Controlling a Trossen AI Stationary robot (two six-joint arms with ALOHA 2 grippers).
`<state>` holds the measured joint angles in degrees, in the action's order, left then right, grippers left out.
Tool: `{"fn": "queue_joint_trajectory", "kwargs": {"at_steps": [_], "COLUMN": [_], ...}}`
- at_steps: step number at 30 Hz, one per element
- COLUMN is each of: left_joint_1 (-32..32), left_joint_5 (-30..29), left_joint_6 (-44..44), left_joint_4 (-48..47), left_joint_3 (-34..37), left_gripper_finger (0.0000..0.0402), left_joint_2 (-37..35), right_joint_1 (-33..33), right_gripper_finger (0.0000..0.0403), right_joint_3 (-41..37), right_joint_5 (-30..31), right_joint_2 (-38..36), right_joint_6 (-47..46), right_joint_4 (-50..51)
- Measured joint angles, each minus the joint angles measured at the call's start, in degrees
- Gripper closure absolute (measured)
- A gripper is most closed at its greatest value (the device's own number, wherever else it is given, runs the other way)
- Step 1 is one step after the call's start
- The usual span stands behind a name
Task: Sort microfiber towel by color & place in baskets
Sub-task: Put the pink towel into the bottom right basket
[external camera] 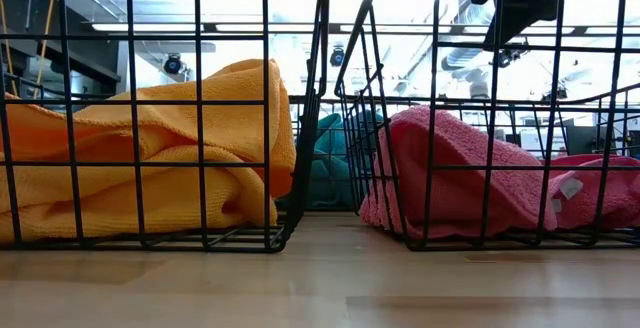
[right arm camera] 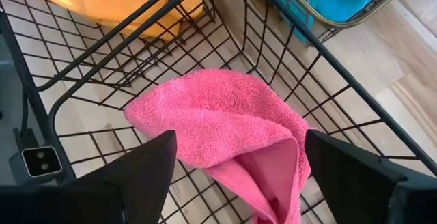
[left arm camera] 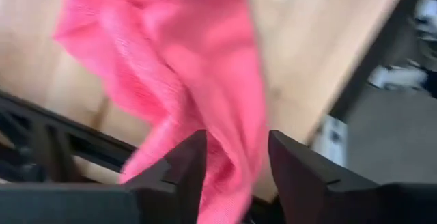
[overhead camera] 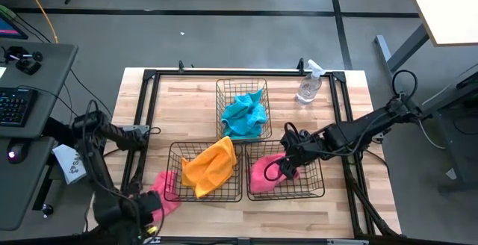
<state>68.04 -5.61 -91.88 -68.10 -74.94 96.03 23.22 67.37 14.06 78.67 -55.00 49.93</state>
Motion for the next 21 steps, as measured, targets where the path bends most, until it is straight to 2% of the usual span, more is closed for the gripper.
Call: {"fn": "queue_joint_trajectory", "kwargs": {"at_steps": [3, 10, 13, 16, 21], "left_joint_1": [-1.8, -6.7, -7.4, -7.0, -5.5], "left_joint_5": [1.0, 7.5, 11.4, 15.3, 13.8], "left_joint_6": [1.0, 5.0, 3.6, -1.6, -4.5], "left_joint_4": [-1.7, 2.5, 5.2, 7.3, 7.6], "left_joint_3": [0.0, 2.6, 5.4, 7.8, 9.8], "left_gripper_finger": [0.0225, 0.017, 0.0164, 0.0163, 0.0163], "left_joint_2": [1.0, 1.1, 1.1, 1.0, 0.2], "right_joint_1": [0.0, 0.0, 0.0, 0.0, 0.0], "right_gripper_finger": [0.0084, 0.0084, 0.0084, 0.0084, 0.0084], "right_joint_3": [0.0, 0.0, 0.0, 0.0, 0.0], "right_joint_5": [0.0, -0.1, -0.1, -0.1, -0.1], "right_joint_2": [0.0, 0.0, 0.0, 0.0, 0.0], "right_joint_6": [-0.2, -1.5, -1.5, -1.7, -1.6], "right_joint_4": [0.0, 0.0, 0.0, 0.0, 0.0]}}
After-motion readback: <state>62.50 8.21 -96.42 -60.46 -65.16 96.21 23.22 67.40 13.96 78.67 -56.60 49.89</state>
